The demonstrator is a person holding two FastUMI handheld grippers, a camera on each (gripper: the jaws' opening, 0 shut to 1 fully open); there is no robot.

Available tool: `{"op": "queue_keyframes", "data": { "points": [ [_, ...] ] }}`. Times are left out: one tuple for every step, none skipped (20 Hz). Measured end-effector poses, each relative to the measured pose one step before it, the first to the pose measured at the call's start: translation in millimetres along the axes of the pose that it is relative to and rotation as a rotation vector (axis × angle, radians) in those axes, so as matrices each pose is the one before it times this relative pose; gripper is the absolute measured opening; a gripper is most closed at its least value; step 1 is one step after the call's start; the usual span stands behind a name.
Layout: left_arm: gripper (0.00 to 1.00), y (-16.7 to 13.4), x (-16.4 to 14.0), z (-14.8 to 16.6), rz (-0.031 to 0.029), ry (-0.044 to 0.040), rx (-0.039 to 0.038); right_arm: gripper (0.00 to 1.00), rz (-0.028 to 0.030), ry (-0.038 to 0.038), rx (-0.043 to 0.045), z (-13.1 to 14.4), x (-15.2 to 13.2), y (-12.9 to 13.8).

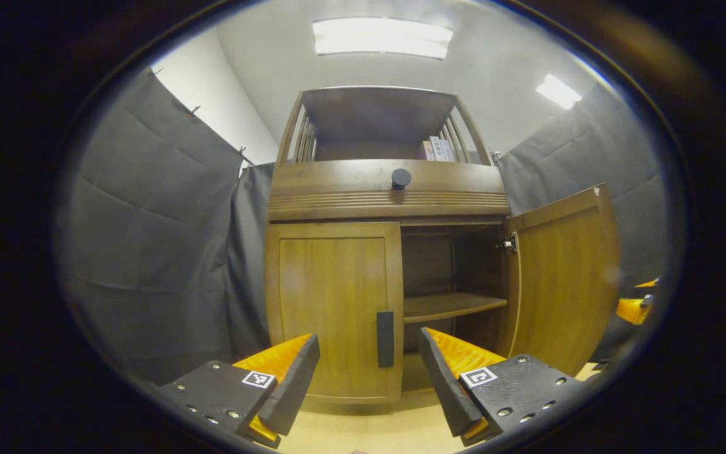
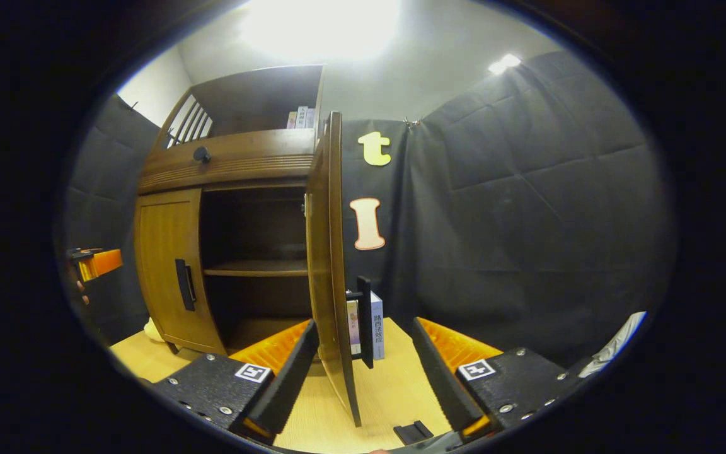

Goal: Open the right door of the double-door shoe cabinet with the right hand, and open the left door with the left hand.

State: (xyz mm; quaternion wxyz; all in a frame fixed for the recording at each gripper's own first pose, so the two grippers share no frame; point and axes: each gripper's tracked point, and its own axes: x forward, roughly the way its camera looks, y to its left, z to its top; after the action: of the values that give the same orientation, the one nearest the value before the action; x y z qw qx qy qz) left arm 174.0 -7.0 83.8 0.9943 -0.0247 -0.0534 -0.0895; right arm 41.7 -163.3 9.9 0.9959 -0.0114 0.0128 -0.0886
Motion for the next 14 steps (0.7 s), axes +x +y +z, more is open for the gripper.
{"op": "queue_keyframes", "data": {
  "points": [
    [0.96, -1.75, 12.05, -0.66, -0.00105, -0.0002, 0.00032, 0.92, 0.00609, -0.00688, -0.00009, 2.12, -2.16, 4.47],
    [0.96, -1.2, 11.65, -2.77, -0.00253, 0.00215, -0.00434, 0.92, 0.00907, -0.00323, 0.00125, -0.3, -1.89, 5.09],
    [0.96, -1.9, 10.07, -2.88, -0.00429, 0.0016, -0.00438, 0.92, 0.01173, -0.00146, 0.00375, 0.33, -1.62, 5.76],
    [0.96, 0.0, 9.08, -3.92, -0.00005, 0.00397, -0.00121, 0.92, 0.01235, -0.00152, 0.0035, 0.32, -1.58, 4.93],
    [0.96, -1.25, 10.33, -3.62, -0.00069, 0.00404, 0.00119, 0.92, 0.01012, 0.00022, -0.00116, -1.61, -1.87, 4.99],
    [0.96, -0.24, 10.21, -5.05, 0.00001, 0.00537, -0.00061, 0.94, 0.00748, 0.00052, -0.00525, -2.04, -2.23, 4.42],
    [0.96, -2.49, 9.82, -5.89, -0.00301, 0.00746, -0.00237, 0.94, 0.00508, 0.00002, -0.00669, -1.45, -0.71, 3.03],
    [0.96, -1.17, 8.26, -6.71, -0.00123, 0.0091, -0.00403, 0.94, 0.00203, 0.00501, -0.00555, -2.19, 0.14, 2.24],
    [0.96, -1.05, 10.11, -6.67, -0.00108, 0.01217, -0.00345, 0.92, -0.00054, 0.00772, -0.00425, -2.54, -1.85, 1.66],
    [0.96, -1.58, 12.25, -7.74, -0.00194, 0.01173, -0.00483, 0.94, 0.00626, 0.00463, 0.00008, -0.5, -1.06, 4.53],
    [0.96, 0.3, 13.05, -6.12, -0.00604, 0.01013, -0.00887, 0.94, 0.01243, 0.00003, -0.00323, -0.63, -1.65, 5.02],
    [0.96, 6.08, 7.9, -6.49, -0.00096, 0.00916, -0.00688, 0.94, 0.00812, 0.00167, -0.00826, -1.62, -1.27, 3.68],
    [0.96, 3.54, 8.13, -4.04, 0.00078, 0.00699, -0.00835, 0.94, 0.00646, 0.00439, -0.01113, -2.07, -0.66, 3.57],
    [0.96, 6.72, 2.36, -3.4, 0.0026, 0.00708, -0.00718, 0.94, 0.00609, 0.00578, -0.00697, -2.93, 0.04, 1.99]
  ]
}}
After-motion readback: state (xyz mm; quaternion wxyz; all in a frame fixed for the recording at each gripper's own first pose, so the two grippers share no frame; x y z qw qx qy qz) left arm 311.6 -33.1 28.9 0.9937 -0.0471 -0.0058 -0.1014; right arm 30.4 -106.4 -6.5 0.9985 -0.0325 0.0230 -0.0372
